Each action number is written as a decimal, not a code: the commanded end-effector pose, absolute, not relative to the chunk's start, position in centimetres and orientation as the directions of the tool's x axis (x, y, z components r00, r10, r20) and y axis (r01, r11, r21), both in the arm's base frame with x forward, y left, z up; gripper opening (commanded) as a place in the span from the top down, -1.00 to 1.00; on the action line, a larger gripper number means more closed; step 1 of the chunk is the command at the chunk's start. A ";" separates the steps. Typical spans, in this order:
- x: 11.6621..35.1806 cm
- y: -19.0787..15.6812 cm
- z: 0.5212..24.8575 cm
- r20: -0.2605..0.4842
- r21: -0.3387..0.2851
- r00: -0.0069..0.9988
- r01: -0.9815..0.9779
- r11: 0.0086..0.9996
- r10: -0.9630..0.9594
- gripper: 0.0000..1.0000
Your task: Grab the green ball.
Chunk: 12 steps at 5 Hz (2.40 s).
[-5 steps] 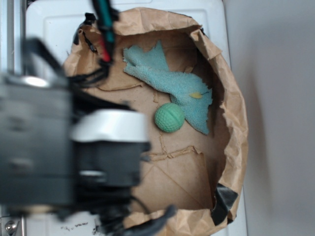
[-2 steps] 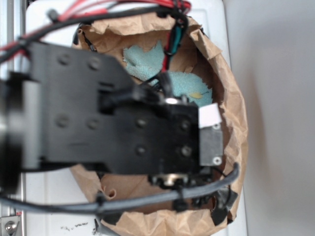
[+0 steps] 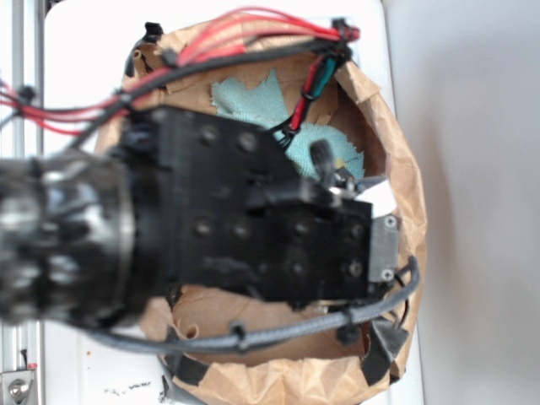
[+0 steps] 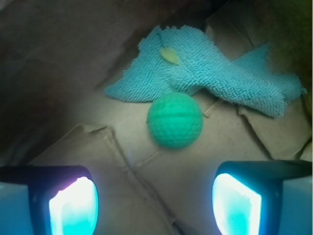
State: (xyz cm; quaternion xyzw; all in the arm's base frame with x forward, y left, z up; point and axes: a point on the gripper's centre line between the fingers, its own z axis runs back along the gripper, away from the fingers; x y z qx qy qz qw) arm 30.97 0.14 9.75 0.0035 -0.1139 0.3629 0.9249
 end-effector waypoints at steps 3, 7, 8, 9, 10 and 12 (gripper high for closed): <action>34.3 2.4 7.4 0.368 -0.001 0.629 -0.736 0.677 0.684 -1.00; 31.1 2.3 6.8 0.361 0.050 0.691 -0.685 0.727 0.626 1.00; 33.4 1.9 7.1 0.353 0.037 0.696 -0.678 0.734 0.625 1.00; 32.6 1.4 8.1 0.329 0.010 0.709 -0.663 0.748 0.624 1.00; 32.3 0.6 9.3 0.286 -0.014 0.738 -0.635 0.772 0.612 1.00; 30.1 -1.4 14.2 0.159 -0.123 0.823 -0.531 0.838 0.545 1.00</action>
